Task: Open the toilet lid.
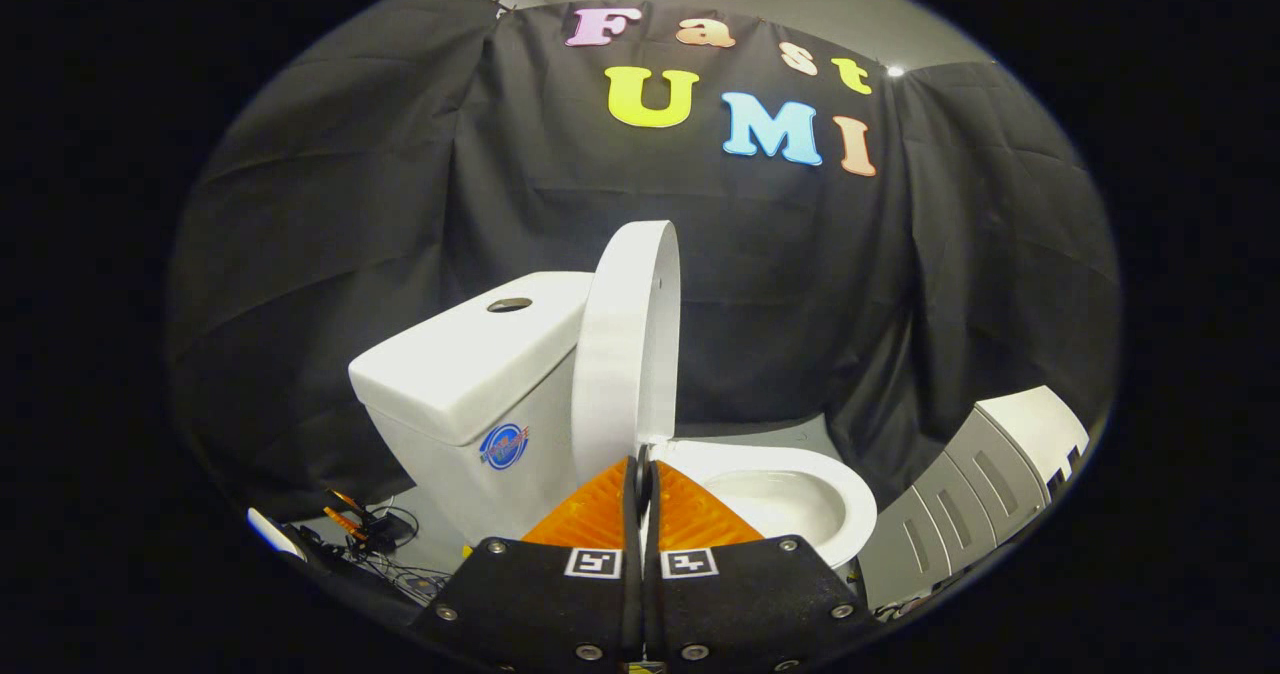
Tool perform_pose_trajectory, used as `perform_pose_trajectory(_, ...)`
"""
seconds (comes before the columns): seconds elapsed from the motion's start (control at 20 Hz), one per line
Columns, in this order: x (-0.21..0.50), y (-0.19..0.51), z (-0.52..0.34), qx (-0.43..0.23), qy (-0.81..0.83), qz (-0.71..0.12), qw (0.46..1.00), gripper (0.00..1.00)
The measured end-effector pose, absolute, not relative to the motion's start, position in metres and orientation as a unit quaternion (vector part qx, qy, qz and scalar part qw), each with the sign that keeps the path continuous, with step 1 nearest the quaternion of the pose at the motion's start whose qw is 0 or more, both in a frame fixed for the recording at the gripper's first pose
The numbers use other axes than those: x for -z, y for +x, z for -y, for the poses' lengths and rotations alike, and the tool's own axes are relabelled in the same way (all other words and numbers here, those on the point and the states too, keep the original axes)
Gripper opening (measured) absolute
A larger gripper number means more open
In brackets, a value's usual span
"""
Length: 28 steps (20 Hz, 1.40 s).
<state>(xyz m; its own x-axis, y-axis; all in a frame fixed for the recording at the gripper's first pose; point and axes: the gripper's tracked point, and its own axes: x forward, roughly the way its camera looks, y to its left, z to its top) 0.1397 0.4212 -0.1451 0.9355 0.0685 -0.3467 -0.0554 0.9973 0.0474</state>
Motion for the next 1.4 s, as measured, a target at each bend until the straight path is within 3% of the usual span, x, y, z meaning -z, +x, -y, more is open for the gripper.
perform_pose_trajectory(0.3,0.143,0.144,-0.449,-0.065,-0.009,-0.165,0.984,0.0)
perform_pose_trajectory(1.05,0.144,0.147,-0.465,-0.074,-0.036,-0.143,0.986,0.0)
perform_pose_trajectory(1.15,0.142,0.149,-0.471,-0.093,-0.047,-0.149,0.983,0.03)
perform_pose_trajectory(1.4,0.144,0.143,-0.475,-0.123,-0.05,-0.168,0.977,0.22)
